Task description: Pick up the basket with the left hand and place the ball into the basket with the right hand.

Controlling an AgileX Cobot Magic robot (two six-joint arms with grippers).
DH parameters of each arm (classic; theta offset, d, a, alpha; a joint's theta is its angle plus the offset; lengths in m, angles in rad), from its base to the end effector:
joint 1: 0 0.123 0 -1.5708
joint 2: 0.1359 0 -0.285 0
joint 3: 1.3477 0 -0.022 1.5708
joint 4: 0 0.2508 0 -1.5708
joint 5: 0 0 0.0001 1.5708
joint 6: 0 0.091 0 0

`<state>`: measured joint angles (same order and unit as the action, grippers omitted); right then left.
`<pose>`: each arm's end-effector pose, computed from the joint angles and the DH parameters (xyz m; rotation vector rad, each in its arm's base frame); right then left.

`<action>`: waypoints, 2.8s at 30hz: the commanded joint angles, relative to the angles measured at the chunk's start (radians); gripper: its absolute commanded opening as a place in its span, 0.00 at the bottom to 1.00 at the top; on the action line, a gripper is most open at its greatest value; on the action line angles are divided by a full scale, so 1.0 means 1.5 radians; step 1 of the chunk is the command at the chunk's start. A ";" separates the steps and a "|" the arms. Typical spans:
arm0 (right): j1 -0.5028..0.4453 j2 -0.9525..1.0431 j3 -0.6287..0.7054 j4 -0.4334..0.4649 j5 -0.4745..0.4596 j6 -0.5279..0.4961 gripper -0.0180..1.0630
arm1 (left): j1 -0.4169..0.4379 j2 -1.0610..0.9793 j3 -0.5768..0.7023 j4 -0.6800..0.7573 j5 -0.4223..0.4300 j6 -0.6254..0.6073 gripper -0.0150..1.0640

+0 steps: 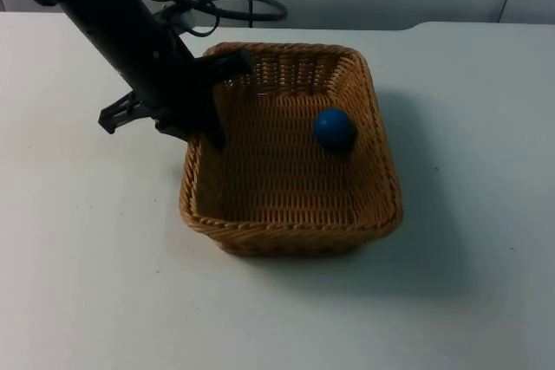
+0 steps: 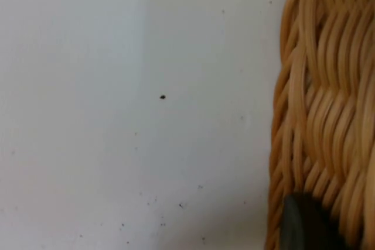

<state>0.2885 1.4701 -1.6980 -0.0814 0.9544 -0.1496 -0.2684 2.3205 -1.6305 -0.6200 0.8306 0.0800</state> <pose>0.3033 0.0837 0.4523 -0.4943 2.1509 -0.0222 0.4324 -0.1595 0.0994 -0.0681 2.9631 -0.7462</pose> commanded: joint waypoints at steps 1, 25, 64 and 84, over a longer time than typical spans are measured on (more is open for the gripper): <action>-0.006 -0.007 -0.004 0.003 -0.013 -0.006 0.72 | -0.004 -0.003 -0.006 -0.016 -0.008 -0.001 0.20; -0.006 -0.092 0.055 0.238 -0.067 -0.223 0.72 | 0.022 -0.439 -0.137 0.107 0.171 0.133 0.99; -0.006 -0.889 0.789 0.285 -0.006 -0.143 0.72 | -0.079 -1.547 0.731 0.388 0.077 -0.043 0.99; -0.006 -0.980 0.791 0.085 0.086 -0.003 0.72 | -0.079 -1.547 0.746 0.464 0.166 -0.078 0.99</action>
<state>0.2844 0.0065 -0.5189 0.0564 1.1026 -0.1629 -0.3823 0.0046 -0.5179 0.0643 1.0795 -0.0267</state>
